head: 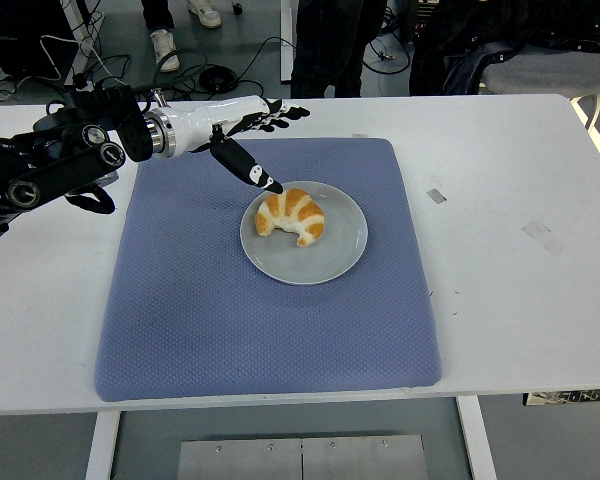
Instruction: Place the bread on the table
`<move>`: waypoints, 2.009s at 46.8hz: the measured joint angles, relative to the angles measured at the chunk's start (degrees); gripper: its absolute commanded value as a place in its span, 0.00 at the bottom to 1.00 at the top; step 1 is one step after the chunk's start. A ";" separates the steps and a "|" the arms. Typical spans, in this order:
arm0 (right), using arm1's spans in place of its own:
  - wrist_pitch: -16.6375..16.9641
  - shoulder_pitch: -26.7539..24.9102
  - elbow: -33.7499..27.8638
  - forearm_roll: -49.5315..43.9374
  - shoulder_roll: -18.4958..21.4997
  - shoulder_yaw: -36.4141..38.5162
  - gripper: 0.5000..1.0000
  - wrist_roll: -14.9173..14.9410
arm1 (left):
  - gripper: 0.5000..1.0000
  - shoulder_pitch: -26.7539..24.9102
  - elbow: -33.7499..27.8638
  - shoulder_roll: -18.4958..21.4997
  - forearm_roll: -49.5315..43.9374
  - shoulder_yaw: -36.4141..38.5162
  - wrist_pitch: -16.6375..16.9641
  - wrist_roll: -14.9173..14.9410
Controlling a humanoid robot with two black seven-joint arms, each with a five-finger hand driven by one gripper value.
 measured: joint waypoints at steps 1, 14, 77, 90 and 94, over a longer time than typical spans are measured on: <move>0.00 0.00 0.00 0.00 0.00 0.00 1.00 0.00 | 0.98 0.01 -0.05 0.02 0.06 0.11 0.00 0.14; 0.00 0.00 0.00 0.00 0.00 0.00 1.00 0.00 | 0.97 0.16 -0.74 -0.10 1.66 0.50 0.00 0.99; 0.00 -0.01 0.00 0.00 0.00 0.00 1.00 0.01 | 0.80 0.61 -2.90 -2.06 5.90 2.51 0.10 7.25; 0.00 0.03 0.00 0.00 0.00 0.00 1.00 0.00 | 0.80 0.82 -2.37 -3.03 6.02 2.55 0.17 7.27; 0.00 0.01 0.00 0.00 0.00 0.00 1.00 0.00 | 0.80 0.82 -2.27 -3.03 6.02 2.99 0.19 7.28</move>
